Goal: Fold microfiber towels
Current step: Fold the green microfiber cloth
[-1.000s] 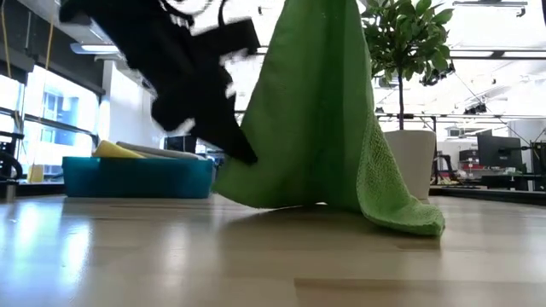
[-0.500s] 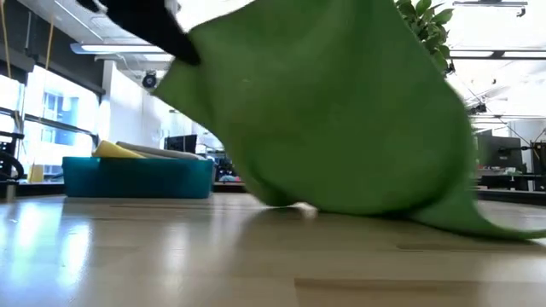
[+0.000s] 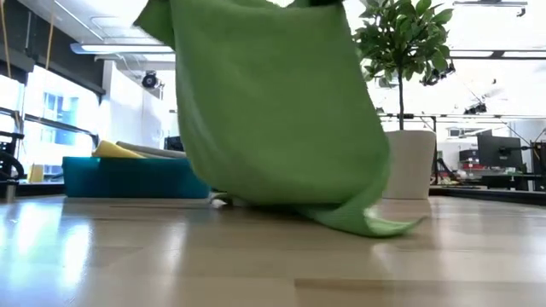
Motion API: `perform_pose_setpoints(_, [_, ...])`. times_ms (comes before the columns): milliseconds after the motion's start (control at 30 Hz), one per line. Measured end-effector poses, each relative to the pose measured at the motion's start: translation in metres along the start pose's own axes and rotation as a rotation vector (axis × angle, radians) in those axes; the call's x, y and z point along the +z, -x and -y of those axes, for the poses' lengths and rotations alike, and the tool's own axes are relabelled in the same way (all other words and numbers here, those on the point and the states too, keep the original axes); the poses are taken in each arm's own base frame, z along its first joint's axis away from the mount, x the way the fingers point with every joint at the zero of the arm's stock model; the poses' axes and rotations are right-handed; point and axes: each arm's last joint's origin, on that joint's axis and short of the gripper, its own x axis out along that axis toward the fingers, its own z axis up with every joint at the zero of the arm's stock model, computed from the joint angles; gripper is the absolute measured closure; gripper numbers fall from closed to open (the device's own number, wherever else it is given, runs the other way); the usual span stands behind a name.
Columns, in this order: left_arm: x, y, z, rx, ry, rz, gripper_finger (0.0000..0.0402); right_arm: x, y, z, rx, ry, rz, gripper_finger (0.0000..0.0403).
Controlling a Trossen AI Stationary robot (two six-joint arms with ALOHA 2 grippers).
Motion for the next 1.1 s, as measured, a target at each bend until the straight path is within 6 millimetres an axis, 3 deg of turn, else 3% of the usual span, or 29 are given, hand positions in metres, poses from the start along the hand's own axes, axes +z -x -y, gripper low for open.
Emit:
perform_pose_setpoints(200, [0.005, 0.003, -0.013, 0.012, -0.009, -0.087, 0.0401, -0.004, -0.022, 0.016, 0.212, -0.044, 0.137, 0.0403])
perform_pose_setpoints(467, [0.025, 0.007, -0.047, 0.102, 0.021, -0.187, 0.0402, -0.003, -0.013, 0.068, 0.322, 0.020, 0.279, 0.0403])
perform_pose_setpoints(767, [0.057, 0.030, -0.097, 0.187, 0.056, -0.144, 0.0402, 0.026, 0.015, 0.134, 0.199, 0.077, 0.448, 0.0403])
perform_pose_setpoints(933, [0.067, 0.038, -0.115, 0.220, 0.045, -0.119, 0.0402, 0.028, 0.012, 0.150, 0.154, 0.124, 0.452, 0.0403])
perform_pose_setpoints(1100, [0.071, 0.032, -0.125, 0.258, -0.013, -0.146, 0.0402, 0.028, 0.002, 0.161, 0.099, 0.192, 0.440, 0.0403])
